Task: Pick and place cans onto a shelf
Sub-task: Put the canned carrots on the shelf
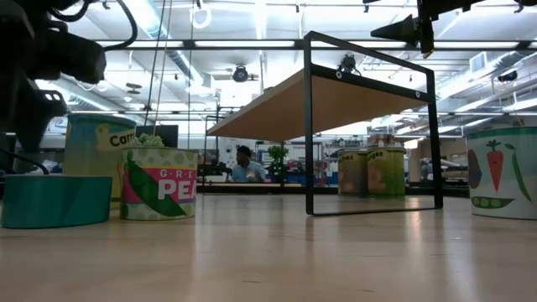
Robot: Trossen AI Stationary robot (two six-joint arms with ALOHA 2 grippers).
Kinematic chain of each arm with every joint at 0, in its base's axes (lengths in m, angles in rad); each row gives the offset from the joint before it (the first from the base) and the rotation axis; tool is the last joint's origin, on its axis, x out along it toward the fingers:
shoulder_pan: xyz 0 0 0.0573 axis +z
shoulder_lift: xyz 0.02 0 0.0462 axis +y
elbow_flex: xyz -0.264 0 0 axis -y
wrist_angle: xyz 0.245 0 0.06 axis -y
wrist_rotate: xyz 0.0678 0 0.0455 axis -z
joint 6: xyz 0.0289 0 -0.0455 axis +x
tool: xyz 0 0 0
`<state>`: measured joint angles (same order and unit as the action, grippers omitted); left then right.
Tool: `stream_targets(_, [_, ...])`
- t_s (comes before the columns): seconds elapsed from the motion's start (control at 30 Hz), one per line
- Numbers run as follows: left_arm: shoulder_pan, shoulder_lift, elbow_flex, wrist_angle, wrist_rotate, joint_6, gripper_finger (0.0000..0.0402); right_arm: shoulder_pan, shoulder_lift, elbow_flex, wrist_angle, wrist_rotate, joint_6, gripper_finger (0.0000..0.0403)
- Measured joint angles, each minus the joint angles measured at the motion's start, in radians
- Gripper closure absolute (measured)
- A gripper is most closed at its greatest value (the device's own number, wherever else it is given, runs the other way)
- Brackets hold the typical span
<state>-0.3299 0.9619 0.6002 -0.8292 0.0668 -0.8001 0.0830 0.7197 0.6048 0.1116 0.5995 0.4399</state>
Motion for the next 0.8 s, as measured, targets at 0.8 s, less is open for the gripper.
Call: stream_targets(0.8, [-0.039, 0.209, -0.08, 0.465, -0.322, 0.092, 0.0012, -0.001, 0.0, 0.0, 0.006, 0.009, 0.04, 0.0069])
